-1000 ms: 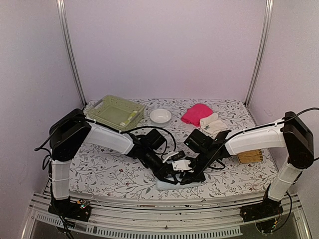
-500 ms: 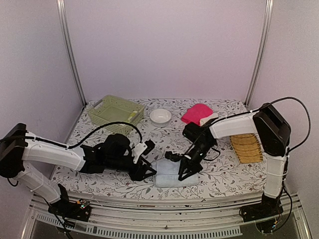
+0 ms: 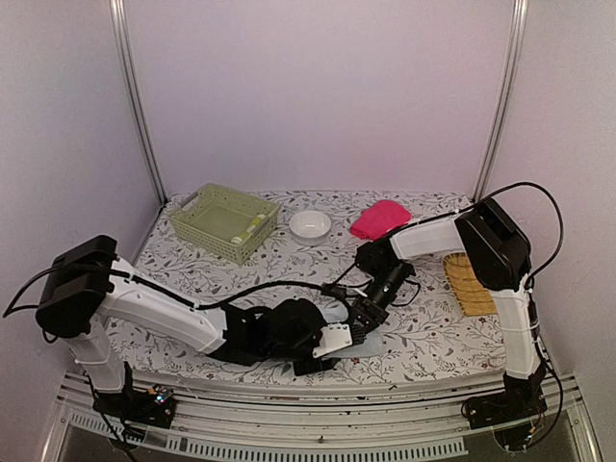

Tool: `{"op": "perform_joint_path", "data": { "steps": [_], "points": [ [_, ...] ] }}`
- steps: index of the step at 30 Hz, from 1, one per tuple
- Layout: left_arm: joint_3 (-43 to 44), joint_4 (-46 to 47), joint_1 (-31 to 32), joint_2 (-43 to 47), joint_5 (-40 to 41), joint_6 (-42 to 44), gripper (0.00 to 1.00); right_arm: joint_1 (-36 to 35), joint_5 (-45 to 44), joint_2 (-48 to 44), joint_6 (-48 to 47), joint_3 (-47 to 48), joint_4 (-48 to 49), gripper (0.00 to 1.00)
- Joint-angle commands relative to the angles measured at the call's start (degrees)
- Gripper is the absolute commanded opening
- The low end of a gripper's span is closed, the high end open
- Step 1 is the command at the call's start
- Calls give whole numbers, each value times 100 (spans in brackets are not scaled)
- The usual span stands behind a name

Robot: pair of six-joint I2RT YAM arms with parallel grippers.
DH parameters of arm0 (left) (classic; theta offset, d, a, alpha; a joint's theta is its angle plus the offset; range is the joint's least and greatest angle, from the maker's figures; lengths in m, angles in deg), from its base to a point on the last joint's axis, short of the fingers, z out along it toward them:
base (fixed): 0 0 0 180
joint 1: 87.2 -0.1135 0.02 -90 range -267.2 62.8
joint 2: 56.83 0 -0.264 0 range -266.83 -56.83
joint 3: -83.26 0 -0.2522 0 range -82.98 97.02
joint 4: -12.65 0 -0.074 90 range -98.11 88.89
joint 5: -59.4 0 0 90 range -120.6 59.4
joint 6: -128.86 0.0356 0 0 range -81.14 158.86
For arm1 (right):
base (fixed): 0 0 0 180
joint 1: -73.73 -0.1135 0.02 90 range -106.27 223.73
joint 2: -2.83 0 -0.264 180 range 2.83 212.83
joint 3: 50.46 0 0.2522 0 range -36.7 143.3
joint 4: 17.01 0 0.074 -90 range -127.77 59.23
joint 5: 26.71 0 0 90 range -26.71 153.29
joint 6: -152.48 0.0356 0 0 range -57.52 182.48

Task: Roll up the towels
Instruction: Roll the towel at the center of the board.

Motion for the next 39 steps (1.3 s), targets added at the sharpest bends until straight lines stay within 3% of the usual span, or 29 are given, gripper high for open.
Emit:
{"op": "perform_joint_path", "data": {
  "steps": [1,4,11,20,25,31,35,39],
  "points": [
    [517,-749,10,-695,428,625,55,7,-594,275,80,-45,-67,12],
    [734,-966,52,-1048,588,670,53,4,-585,254,109,-29,-54,12],
    [848,-1149,138,-1245,810,631,39,6,-556,146,128,8,-75,16],
    [920,-1616,83,-1117,434,308,26,351,-950,-1272,421,355,-143,41],
    [1155,-2090,-311,-1051,-760,-342,24,606,-794,-2664,595,645,-143,43],
    [1516,-2528,-1214,-1250,-3061,-1247,24,609,-543,-4120,419,-293,694,44],
    [1773,-2699,-1743,-1724,-4277,-1792,23,474,-993,-4416,166,-1029,1035,44],
    [1822,-2548,-1992,-1974,-5068,-2158,23,-111,-1802,-4323,107,-1716,1441,44]
  ]
}}
